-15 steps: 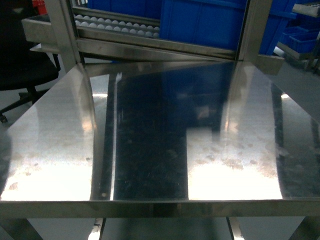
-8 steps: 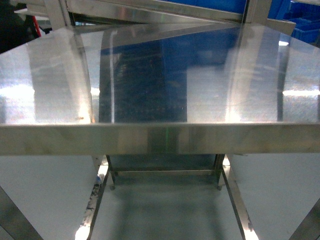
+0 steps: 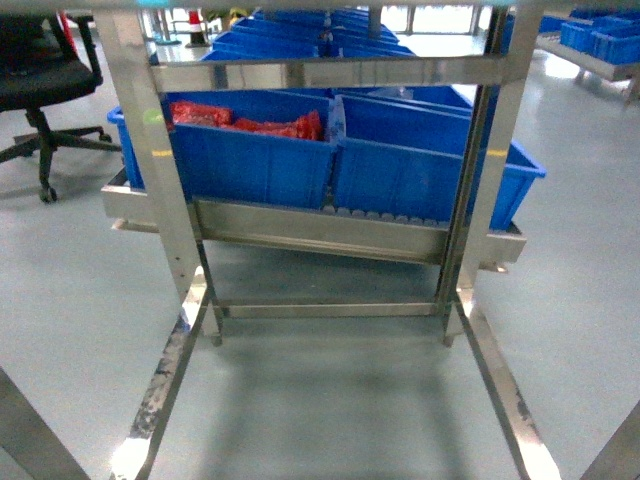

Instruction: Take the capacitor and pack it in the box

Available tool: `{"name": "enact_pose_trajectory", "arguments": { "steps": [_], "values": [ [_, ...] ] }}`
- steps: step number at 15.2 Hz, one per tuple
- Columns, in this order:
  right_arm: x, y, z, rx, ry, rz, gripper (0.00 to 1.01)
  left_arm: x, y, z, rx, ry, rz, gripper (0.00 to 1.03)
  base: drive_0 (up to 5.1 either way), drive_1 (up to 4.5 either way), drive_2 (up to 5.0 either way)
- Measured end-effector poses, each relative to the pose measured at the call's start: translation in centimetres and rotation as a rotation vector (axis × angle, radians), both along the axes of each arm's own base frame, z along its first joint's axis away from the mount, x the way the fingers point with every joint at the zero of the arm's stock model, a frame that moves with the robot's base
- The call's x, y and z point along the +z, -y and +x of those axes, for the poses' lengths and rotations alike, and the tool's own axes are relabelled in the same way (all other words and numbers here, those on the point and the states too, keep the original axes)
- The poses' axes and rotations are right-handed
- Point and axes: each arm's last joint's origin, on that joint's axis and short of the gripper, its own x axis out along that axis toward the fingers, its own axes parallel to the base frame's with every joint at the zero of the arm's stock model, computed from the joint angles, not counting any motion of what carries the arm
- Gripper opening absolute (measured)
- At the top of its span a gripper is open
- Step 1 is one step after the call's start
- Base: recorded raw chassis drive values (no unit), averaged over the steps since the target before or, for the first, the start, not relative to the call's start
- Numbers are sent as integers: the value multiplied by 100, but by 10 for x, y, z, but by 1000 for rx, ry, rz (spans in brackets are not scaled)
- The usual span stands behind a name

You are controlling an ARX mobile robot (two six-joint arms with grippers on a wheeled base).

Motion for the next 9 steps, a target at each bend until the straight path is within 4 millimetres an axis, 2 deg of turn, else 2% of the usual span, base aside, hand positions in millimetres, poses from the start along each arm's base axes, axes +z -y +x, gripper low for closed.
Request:
{"name": "enact_pose_trajectory", "arguments": {
  "steps": [9],
  "values": [
    [0, 0, 0, 0, -2, 1, 98, 0, 0, 0, 0, -1, 0, 44, 0, 0, 0]
  ]
}}
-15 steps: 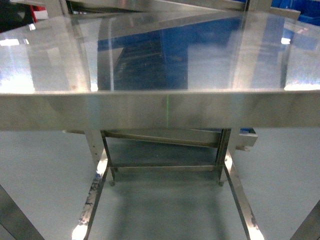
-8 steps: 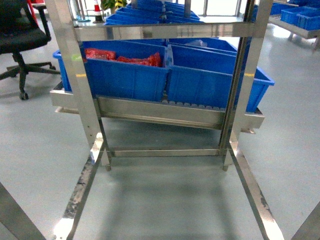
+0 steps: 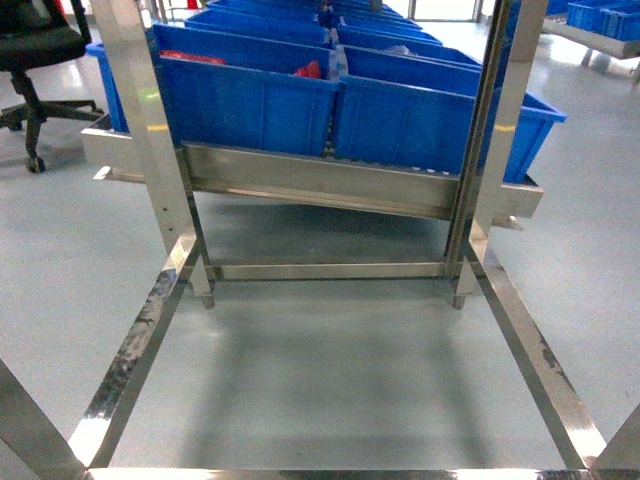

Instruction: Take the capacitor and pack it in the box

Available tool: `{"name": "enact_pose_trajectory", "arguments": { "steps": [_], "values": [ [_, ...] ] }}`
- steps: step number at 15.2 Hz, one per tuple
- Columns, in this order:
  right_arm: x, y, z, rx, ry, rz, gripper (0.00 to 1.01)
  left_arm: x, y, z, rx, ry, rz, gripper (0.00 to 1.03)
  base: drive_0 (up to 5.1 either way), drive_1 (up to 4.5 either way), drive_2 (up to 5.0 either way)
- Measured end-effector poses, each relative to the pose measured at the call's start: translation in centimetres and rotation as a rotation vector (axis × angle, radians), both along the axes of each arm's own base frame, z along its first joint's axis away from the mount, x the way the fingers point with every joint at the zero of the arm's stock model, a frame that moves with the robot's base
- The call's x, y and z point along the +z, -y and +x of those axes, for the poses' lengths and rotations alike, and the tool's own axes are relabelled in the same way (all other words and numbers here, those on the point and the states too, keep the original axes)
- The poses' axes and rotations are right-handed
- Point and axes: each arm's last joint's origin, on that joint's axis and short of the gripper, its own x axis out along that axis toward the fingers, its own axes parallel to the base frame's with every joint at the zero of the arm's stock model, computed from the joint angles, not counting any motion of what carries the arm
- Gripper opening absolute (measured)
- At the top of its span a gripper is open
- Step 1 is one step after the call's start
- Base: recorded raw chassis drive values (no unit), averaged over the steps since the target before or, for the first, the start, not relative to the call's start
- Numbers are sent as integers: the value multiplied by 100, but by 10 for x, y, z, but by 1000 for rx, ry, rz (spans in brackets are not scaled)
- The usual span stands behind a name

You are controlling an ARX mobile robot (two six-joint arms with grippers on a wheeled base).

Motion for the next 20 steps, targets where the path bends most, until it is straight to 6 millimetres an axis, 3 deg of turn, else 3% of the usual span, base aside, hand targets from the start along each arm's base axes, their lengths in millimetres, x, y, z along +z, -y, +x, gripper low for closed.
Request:
{"name": "enact_pose_trajectory", "arguments": {
  "steps": [9, 20],
  "values": [
    [0, 0, 0, 0, 0, 0, 98, 0, 0, 0, 0, 0, 0, 44, 0, 0, 0],
    [0, 0, 0, 0, 2, 0, 98, 0, 0, 0, 0, 2, 0, 44, -494, 248, 248]
  ]
}}
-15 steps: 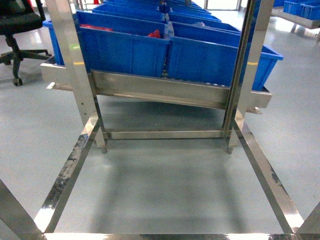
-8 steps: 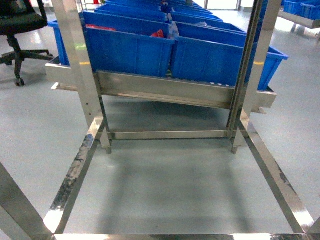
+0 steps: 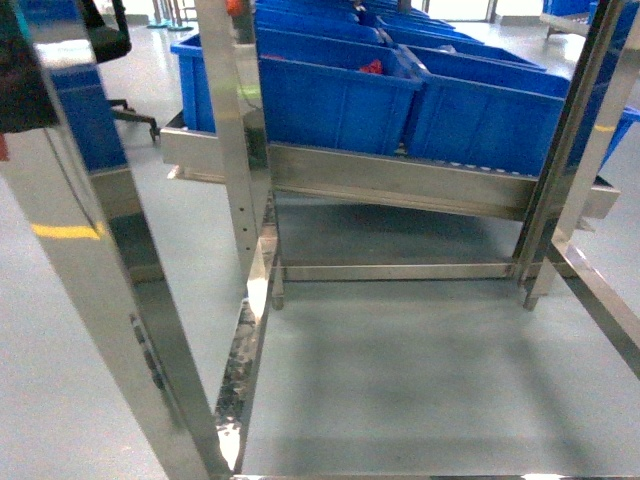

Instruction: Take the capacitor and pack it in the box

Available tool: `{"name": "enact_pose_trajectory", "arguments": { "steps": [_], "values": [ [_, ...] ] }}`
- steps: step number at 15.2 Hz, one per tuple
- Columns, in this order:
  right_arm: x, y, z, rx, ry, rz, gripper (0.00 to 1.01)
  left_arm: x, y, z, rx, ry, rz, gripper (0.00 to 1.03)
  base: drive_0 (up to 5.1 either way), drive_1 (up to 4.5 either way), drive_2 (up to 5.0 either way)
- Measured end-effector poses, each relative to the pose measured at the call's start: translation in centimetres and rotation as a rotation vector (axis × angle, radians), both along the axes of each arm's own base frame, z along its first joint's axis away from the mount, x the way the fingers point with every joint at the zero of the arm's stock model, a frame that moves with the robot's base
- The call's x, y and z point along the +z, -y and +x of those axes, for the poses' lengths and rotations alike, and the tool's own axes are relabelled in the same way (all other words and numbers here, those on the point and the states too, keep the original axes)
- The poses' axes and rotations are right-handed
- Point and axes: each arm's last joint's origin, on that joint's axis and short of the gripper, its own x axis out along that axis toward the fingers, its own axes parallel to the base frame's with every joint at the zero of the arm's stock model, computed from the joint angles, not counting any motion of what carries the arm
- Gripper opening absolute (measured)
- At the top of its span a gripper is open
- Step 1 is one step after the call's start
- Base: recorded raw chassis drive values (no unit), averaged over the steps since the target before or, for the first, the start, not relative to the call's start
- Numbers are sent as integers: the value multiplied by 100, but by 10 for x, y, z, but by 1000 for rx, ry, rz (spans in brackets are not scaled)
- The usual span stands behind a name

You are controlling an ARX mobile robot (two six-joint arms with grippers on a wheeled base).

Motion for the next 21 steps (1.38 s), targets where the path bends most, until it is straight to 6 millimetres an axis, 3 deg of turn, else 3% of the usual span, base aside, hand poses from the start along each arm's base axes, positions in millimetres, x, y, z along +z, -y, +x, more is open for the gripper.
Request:
{"name": "enact_pose_trajectory", "arguments": {
  "steps": [21],
  "values": [
    [0, 0, 0, 1, 1, 0, 98, 0, 0, 0, 0, -1, 0, 44, -497, 248, 248]
  ]
}}
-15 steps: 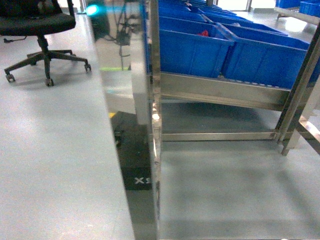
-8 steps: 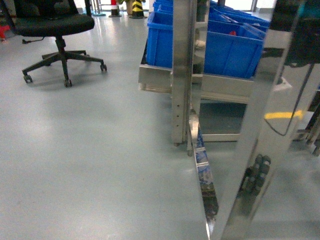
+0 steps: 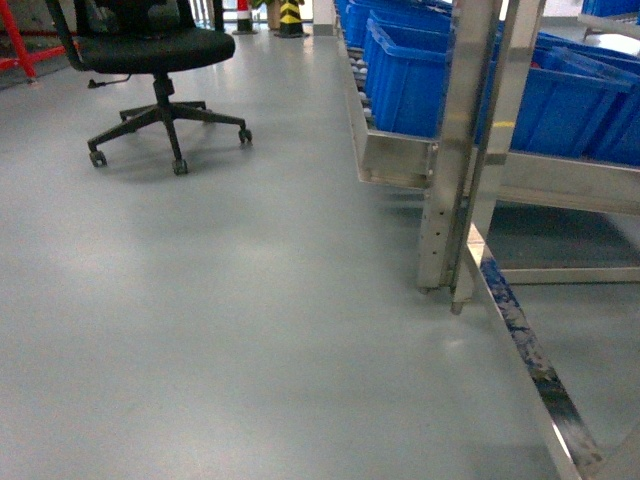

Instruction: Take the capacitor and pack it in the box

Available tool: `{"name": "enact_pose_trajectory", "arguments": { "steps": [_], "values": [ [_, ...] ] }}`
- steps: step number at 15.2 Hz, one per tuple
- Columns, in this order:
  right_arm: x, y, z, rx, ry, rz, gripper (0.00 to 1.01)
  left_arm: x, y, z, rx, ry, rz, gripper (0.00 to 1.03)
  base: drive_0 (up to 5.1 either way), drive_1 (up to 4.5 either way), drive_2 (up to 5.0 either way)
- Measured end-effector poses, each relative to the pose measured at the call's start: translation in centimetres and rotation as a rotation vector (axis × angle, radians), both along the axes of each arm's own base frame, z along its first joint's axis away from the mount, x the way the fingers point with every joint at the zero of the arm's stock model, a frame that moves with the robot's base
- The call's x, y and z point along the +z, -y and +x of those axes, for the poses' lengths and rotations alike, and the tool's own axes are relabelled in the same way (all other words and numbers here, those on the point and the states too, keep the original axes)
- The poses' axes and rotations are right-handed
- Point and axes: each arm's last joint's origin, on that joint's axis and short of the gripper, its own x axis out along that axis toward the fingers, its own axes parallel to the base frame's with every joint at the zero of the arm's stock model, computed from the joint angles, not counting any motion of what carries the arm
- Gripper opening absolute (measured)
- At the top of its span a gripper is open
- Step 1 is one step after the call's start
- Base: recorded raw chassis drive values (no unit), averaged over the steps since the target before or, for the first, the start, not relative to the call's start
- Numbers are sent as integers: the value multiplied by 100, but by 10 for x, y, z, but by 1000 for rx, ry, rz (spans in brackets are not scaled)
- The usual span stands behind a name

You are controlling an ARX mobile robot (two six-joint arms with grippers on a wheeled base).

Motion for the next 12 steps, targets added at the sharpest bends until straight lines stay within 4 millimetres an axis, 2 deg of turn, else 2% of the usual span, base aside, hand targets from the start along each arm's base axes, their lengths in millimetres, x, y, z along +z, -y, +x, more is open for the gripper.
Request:
{"name": "enact_pose_trajectory", "arguments": {
  "steps": [12],
  "values": [
    [0, 0, 0, 0, 3, 0, 98, 0, 0, 0, 1, 0, 0, 44, -505, 241, 241]
  ]
}}
